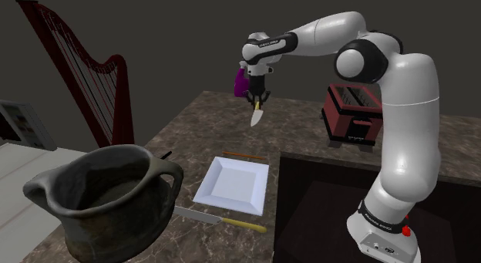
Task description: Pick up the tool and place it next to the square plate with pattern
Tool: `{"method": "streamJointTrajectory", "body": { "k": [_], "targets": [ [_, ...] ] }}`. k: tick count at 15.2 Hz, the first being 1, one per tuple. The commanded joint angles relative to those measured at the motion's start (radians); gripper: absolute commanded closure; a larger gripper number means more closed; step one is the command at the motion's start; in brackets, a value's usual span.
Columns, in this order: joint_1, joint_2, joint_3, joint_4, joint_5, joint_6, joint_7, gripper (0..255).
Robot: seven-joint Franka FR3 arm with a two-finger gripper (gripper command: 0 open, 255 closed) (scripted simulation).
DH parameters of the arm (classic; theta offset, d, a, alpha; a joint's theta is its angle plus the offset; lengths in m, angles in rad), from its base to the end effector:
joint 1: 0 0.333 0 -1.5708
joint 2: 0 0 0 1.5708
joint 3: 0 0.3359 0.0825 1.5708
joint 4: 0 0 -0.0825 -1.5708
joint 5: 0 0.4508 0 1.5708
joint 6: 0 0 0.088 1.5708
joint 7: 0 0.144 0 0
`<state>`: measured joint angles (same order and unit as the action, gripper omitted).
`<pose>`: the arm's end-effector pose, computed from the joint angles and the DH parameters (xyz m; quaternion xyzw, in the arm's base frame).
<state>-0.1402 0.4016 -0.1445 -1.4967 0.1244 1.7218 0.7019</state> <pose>0.7004 -0.1765 0.3885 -0.8716 0.4815 0.0906 0.0134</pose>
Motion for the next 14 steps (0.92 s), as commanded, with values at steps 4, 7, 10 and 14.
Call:
{"method": "streamJointTrajectory", "body": {
  "k": [4, 7, 10, 14],
  "targets": [
    [0.072, -0.033, 0.033, -0.051, 0.001, 0.027, 0.101, 255],
    [0.114, -0.040, 0.055, -0.062, 0.003, 0.037, 0.162, 255],
    [0.155, -0.038, 0.077, -0.060, 0.005, 0.043, 0.224, 255],
    [0.210, -0.024, 0.106, -0.039, 0.008, 0.047, 0.306, 255]
  ]
}}
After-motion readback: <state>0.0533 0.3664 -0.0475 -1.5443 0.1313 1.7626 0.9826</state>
